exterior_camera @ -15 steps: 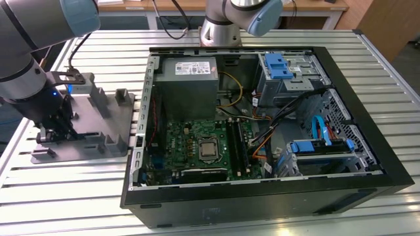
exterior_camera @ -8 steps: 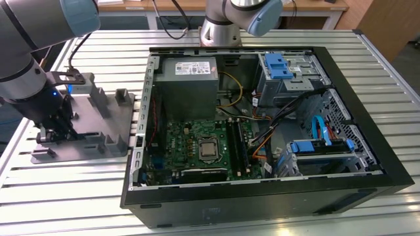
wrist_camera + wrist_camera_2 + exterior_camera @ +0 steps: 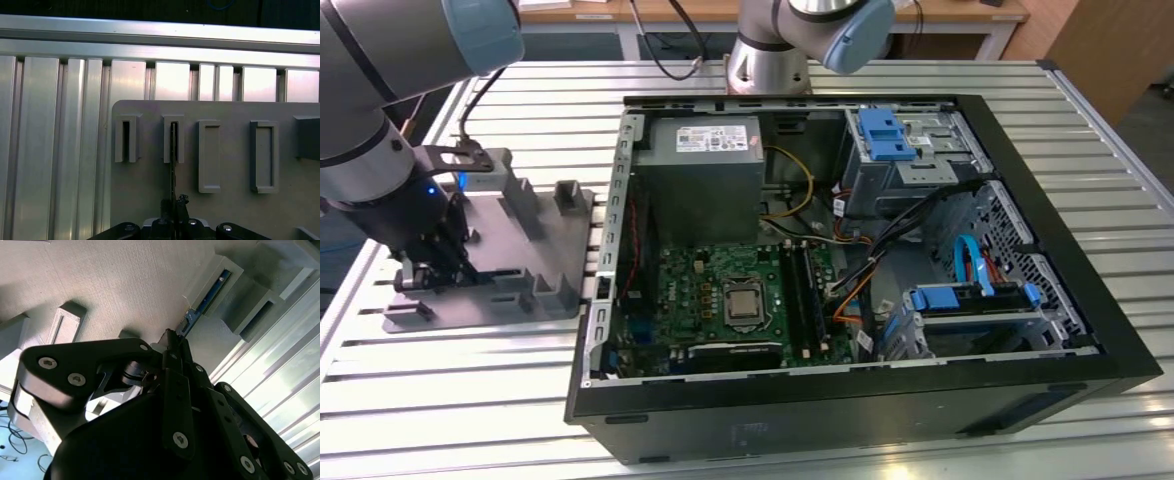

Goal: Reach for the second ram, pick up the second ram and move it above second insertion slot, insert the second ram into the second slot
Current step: 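Pick up the second ram and move it above second insertion slot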

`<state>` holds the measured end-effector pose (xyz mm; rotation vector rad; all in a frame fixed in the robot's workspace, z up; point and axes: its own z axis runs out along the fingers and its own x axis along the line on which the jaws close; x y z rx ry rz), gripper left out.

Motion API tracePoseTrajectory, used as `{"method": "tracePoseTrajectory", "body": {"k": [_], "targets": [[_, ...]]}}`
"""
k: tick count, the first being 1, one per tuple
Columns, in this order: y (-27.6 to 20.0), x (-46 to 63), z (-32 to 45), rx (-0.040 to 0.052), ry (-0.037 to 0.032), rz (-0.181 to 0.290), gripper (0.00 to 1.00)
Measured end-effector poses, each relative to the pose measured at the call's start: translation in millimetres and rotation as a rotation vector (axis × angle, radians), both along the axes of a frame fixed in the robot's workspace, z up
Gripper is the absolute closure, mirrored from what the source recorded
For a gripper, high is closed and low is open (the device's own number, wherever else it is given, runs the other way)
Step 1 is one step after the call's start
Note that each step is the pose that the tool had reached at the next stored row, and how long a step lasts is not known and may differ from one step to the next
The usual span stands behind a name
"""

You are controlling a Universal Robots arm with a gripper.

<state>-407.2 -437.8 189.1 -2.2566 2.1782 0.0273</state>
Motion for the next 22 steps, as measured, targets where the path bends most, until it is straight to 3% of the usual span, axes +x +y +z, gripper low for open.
{"method": "tracePoseTrajectory", "body": {"k": [8, 22], "targets": [[0.1, 0.0, 3.4, 0.0006, -0.0001, 0.000, 0.86], [0.0, 0.0, 44.2, 0.0025, 0.0000, 0.000, 0.86]]}}
